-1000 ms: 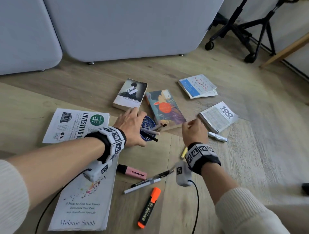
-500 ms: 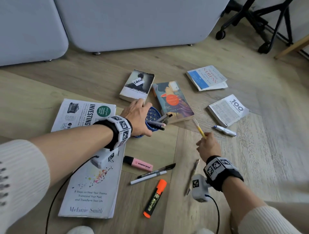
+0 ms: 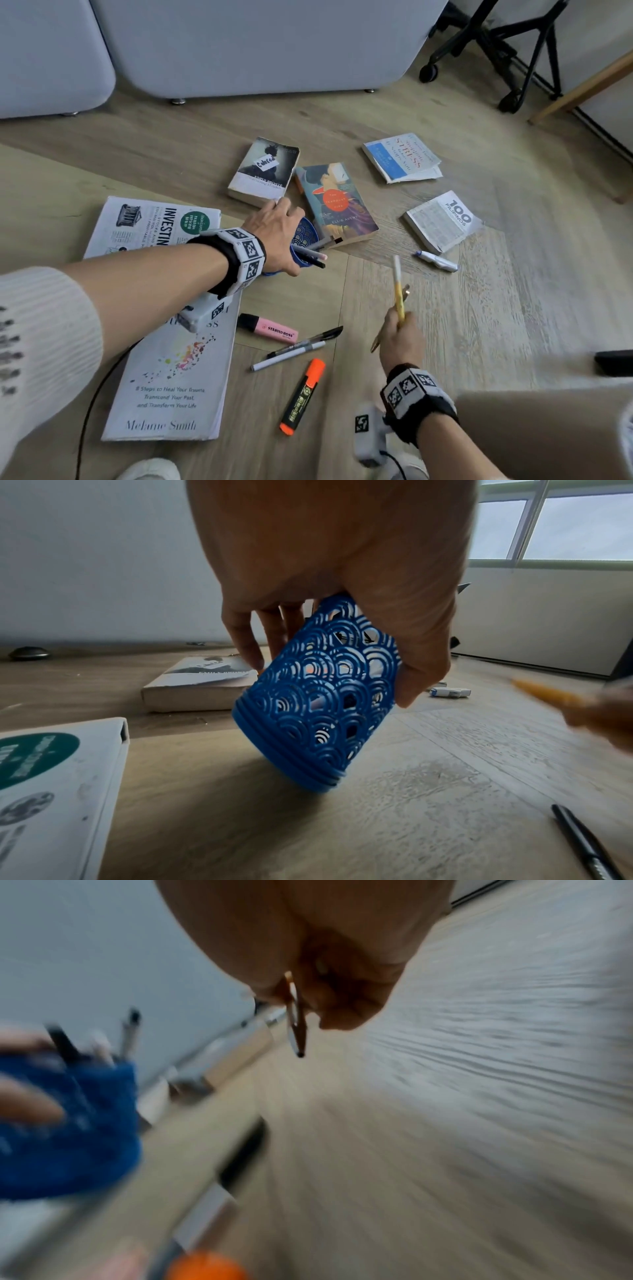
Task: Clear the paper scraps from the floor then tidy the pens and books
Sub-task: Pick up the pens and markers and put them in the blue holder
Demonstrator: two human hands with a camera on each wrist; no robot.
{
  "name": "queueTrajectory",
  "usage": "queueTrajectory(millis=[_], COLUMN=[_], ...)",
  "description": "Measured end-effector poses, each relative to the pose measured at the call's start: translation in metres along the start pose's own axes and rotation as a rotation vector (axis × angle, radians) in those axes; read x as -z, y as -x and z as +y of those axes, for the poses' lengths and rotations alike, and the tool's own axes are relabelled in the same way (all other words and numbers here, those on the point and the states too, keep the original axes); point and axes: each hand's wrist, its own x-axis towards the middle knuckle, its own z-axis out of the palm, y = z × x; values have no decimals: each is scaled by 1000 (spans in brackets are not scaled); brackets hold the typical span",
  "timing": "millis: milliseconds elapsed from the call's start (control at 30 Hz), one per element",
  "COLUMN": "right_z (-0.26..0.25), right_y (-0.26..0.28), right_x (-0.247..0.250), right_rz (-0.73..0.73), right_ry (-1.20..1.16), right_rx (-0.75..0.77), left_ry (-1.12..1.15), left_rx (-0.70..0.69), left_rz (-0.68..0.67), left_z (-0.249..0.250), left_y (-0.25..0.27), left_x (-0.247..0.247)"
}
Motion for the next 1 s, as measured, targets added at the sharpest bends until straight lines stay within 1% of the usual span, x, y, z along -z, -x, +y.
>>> queueTrajectory(millis=[67,100,133,167,200,233,333,367,400,433,500,533,633,667,733,800,833,867,900,933,967,1000], right_z=[-36,-56,-76,-94,-109,-120,-134,-133,-130,-125,-113,-107,-98,-97,-100,-103,-103,-101,-96,-91,-81,-69], right_y=[-9,-13,-15,-15,-14,-12,-4,-2,-1,-2,-5,-7,-11,-12,-13,-13,-11,-11,-10,-8,-6,-3], right_x=[15,21,25,26,23,16,-13,-21,-26,-27,-21,-15,-3,-3,-4,-7,-8,-10,-12,-14,-17,-19], right_rz=[169,235,269,259,199,109,-239,-317,-337,-304,-163,-117,-93,-89,-107,-145,-148,-135,-110,-83,-90,-157], right_ry=[-191,-299,-402,-484,-534,-546,-418,-349,-261,-152,76,173,414,458,436,295,188,76,-27,-82,-61,20], right_rx=[76,135,199,254,293,314,317,306,294,300,349,370,444,481,581,671,683,659,597,524,471,456], left_ry=[4,7,7,4,-1,-8,0,9,19,31,52,66,94,95,88,73,64,52,38,24,15,7], left_rx=[-1,-2,-4,-8,-10,-11,-18,-20,-21,-18,-3,6,14,11,-3,-18,-24,-29,-34,-37,-41,-44], left_rz=[-3,-3,-2,0,1,3,10,16,23,27,35,36,34,31,29,26,22,19,18,18,17,14], left_z=[0,0,0,1,2,2,1,0,-2,-3,-8,-11,-17,-18,-17,-14,-12,-11,-10,-9,-8,-8], left_y=[-1,-2,-3,-3,-4,-4,-3,-3,-2,-1,0,1,0,-1,-3,-4,-5,-6,-7,-7,-8,-8], left_x=[0,1,1,1,0,-1,-2,-2,-2,-2,-4,-5,-5,-5,-5,-5,-5,-5,-5,-6,-7,-7])
